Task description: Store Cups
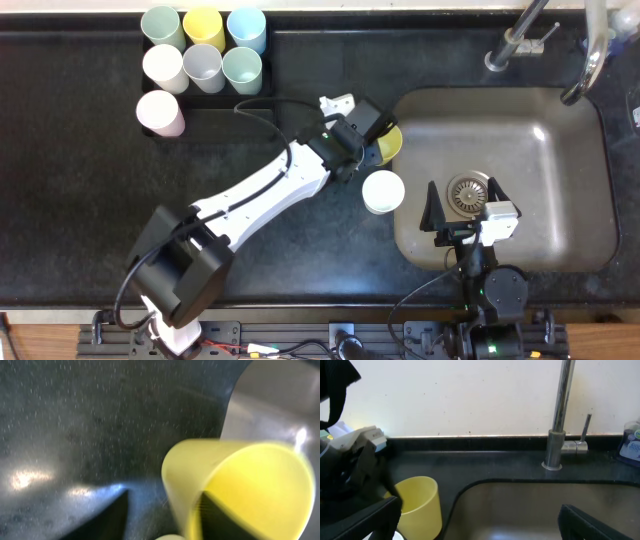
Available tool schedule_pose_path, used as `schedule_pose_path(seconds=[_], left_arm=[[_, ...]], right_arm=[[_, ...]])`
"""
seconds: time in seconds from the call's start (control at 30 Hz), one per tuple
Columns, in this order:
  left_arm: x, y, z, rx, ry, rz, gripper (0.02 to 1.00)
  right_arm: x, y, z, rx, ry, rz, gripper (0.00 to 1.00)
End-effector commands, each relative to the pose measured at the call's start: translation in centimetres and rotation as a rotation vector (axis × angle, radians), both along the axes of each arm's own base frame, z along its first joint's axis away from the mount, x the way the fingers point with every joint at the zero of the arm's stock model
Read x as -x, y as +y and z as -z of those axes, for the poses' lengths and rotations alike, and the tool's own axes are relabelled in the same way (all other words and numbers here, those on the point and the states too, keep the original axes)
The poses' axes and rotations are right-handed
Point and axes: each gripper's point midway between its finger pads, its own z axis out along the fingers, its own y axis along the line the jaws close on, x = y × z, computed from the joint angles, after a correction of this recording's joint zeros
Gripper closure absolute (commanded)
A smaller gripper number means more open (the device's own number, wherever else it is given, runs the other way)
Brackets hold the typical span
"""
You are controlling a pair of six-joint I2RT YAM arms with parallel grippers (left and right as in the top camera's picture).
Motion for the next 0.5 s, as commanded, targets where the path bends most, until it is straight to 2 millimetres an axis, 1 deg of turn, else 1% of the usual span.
schedule_pose_path(seconds=[0.03,0.1,0.2,0.3,0.37,0.4,0.47,0.5], left_arm=[[-1.6,0.4,-0.9,0.008,-0.033,-0.029,0.982],[-2.5,0.7,-1.9,0.008,-0.058,-0.048,0.982],[-3.9,1.8,-4.2,-0.014,-0.098,-0.092,0.980],[-4.9,4.3,-6.9,-0.040,-0.122,-0.150,0.982],[-5.2,6.7,-8.4,-0.045,-0.119,-0.198,0.982],[-5.3,8.5,-8.9,-0.049,-0.105,-0.234,0.982],[-5.1,12.4,-9.5,-0.058,-0.056,-0.335,0.982],[-4.9,14.7,-9.7,-0.067,-0.024,-0.397,0.982]], right_arm=[[0.0,0.0,0.3,-0.004,-0.001,-0.004,0.005],[0.0,0.0,0.3,-0.004,-0.001,-0.004,0.003],[0.0,0.0,0.3,-0.004,-0.001,-0.004,0.005],[0.0,0.0,0.3,-0.004,-0.001,-0.004,0.005],[0.0,0.0,0.3,-0.004,-0.001,-0.004,0.005],[0.0,0.0,0.3,-0.004,-0.001,-0.004,0.007],[0.0,0.0,0.3,-0.004,-0.001,-0.004,0.005],[0.0,0.0,0.3,-0.004,-0.001,-0.004,0.003]])
